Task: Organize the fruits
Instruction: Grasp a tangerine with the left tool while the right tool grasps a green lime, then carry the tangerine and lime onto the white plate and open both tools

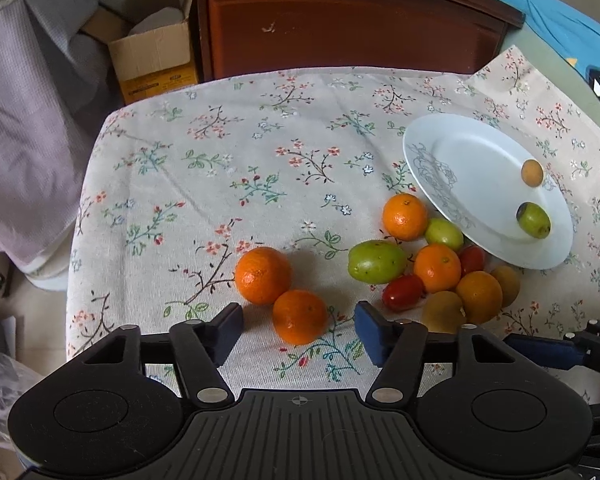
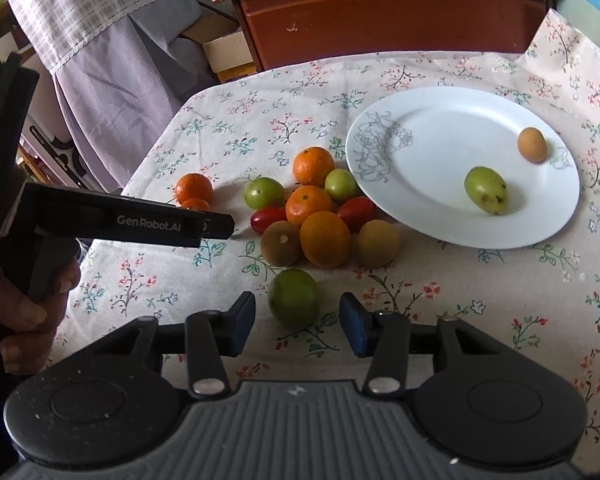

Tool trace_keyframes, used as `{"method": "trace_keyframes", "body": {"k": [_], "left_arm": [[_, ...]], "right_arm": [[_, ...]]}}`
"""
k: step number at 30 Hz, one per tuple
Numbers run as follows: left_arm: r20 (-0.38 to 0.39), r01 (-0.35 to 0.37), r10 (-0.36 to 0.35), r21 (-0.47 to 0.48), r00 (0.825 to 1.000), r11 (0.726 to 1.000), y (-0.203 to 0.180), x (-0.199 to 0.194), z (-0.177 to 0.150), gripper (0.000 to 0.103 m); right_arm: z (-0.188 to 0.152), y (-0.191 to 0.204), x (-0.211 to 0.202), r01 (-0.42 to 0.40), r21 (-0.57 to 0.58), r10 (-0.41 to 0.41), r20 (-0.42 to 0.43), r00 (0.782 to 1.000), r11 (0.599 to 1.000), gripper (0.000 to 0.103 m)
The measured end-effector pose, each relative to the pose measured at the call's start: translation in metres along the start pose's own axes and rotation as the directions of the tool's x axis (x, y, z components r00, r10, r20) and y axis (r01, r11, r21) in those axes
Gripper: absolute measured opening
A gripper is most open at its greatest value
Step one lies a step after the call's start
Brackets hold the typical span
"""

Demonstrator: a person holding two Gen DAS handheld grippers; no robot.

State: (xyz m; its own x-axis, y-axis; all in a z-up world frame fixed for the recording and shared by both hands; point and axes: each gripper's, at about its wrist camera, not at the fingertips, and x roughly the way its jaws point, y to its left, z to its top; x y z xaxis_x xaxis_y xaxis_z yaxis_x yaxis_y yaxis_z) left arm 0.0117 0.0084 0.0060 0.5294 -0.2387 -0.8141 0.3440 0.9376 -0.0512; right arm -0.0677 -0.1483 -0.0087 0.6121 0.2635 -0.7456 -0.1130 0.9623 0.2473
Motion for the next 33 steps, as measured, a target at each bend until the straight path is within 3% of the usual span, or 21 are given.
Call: {"method": "trace_keyframes", "body": {"k": [4, 6, 19, 33], "left_arm": [[0.01, -0.012, 0.012, 0.022, 1.0, 1.0, -0.004, -0.001, 0.0, 0.035], [0.009, 0.002, -0.003, 0.023, 1.0, 1.0, -0.005, -0.001, 0.0, 0.031], [0.009, 0.022, -0.022, 0.033, 1.0, 0.999, -0.011, -0.01, -0.003, 0.026], [0.143, 0.058, -0.069, 0.081, 0.987, 0.995, -0.038, -0.04, 0.015, 0.026]], "right_arm": [[0.0, 0.001, 0.0, 0.012, -0.014, -0.012, 0.009, 1.0, 1.0, 0.034], [0.0, 0.001, 0.001, 0.006, -0.012, -0.006, 0.012, 1.0, 1.0, 0.029], [0.004, -0.003, -0.003, -0.032, 0.026, 0.032, 0.019, 0.999, 0.999, 0.029], [0.021, -0.014, -0.021, -0.034, 0.081, 0.025, 0.108, 0.994, 0.996, 0.029]]}}
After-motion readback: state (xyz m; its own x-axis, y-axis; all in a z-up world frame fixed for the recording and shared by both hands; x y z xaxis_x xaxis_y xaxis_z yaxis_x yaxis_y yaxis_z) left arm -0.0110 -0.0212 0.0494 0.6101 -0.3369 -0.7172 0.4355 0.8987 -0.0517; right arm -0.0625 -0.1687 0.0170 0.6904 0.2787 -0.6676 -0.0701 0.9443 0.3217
